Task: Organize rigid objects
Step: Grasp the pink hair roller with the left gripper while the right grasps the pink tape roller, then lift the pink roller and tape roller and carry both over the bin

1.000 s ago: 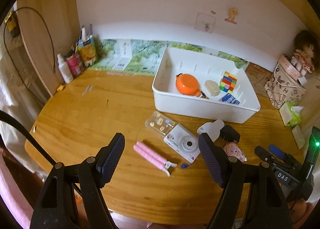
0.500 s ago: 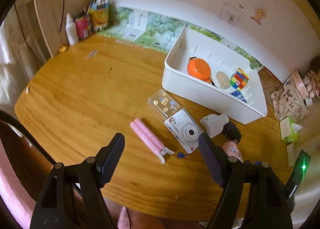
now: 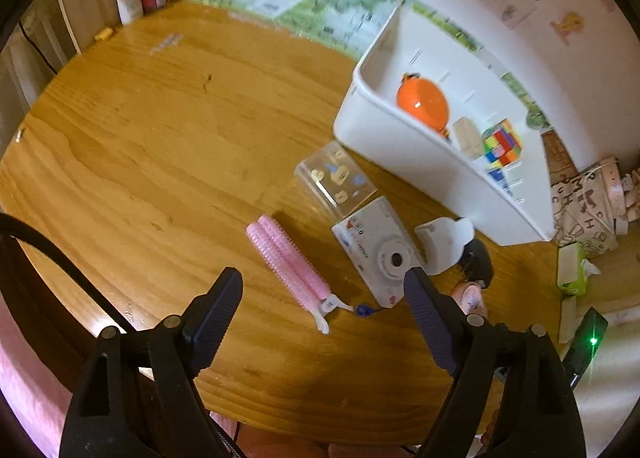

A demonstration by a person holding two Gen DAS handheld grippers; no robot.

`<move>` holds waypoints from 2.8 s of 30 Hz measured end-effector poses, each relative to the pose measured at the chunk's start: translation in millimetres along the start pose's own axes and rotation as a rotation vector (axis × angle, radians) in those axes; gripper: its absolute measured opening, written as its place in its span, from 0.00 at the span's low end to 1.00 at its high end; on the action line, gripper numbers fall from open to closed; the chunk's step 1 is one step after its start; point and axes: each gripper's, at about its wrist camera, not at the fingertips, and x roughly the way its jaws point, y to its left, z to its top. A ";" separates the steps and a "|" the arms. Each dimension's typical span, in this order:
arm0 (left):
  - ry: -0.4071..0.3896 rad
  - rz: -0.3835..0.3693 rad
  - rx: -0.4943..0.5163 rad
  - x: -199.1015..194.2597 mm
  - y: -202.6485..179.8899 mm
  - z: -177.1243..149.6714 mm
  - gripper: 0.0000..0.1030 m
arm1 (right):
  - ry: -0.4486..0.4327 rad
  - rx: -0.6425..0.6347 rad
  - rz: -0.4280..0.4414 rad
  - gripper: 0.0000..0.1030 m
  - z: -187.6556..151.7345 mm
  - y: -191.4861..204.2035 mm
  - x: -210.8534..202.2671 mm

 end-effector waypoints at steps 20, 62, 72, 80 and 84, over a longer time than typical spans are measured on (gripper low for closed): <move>0.308 0.037 -0.090 69.8 30.3 24.6 0.78 | 0.080 -0.016 -0.207 0.83 14.0 38.6 38.0; 0.435 -0.062 -0.143 72.8 43.6 15.8 0.27 | 0.145 -0.082 -0.225 0.70 -6.8 58.9 17.5; 0.392 -0.048 -0.137 51.3 41.0 -8.5 0.27 | 0.124 -0.148 -0.201 0.70 -30.5 55.5 -7.9; 0.348 -0.033 -0.120 31.3 39.8 -21.0 0.27 | 0.103 -0.196 -0.163 0.69 -33.5 58.6 -23.6; 0.314 -0.027 -0.095 20.7 32.6 -25.4 0.27 | 0.056 -0.211 -0.117 0.23 -35.6 56.5 -33.6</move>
